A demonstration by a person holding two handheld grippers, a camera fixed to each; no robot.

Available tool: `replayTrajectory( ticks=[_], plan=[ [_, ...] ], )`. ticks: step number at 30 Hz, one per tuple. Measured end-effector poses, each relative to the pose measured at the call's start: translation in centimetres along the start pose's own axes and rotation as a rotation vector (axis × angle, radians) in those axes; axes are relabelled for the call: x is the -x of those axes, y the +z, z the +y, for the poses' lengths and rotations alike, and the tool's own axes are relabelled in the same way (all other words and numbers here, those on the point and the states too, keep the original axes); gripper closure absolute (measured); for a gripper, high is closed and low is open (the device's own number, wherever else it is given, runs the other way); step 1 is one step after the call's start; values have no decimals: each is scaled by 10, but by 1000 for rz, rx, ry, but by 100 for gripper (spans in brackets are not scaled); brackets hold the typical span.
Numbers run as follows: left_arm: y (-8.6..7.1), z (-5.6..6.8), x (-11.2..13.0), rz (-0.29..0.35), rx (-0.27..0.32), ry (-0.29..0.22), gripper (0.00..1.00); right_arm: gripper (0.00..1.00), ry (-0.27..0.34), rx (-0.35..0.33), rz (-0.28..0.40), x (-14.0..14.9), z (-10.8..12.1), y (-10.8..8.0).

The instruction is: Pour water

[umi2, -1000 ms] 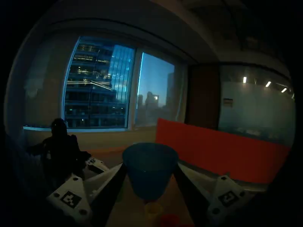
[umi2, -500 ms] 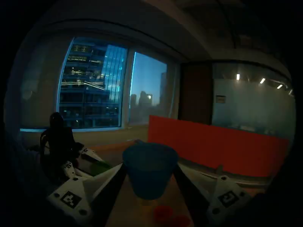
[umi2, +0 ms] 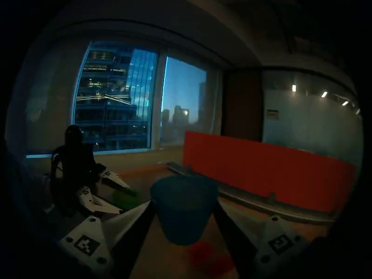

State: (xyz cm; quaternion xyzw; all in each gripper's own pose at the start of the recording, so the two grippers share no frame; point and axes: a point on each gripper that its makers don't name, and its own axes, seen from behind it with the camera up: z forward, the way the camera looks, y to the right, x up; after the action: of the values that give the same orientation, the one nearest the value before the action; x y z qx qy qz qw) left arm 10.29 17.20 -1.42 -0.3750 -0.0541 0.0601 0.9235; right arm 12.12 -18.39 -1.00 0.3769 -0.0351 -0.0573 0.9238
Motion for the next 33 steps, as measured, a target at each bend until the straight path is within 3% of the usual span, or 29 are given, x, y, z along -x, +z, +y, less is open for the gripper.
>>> replayTrajectory(
  ticks=[20,33],
  plan=[
    [20,-1,48,-167,41,10,14,10,-8,-73,-188,79,4,2],
    [33,7,76,-268,89,17,14,9,-13,-125,-313,133,0,6]
  ],
)
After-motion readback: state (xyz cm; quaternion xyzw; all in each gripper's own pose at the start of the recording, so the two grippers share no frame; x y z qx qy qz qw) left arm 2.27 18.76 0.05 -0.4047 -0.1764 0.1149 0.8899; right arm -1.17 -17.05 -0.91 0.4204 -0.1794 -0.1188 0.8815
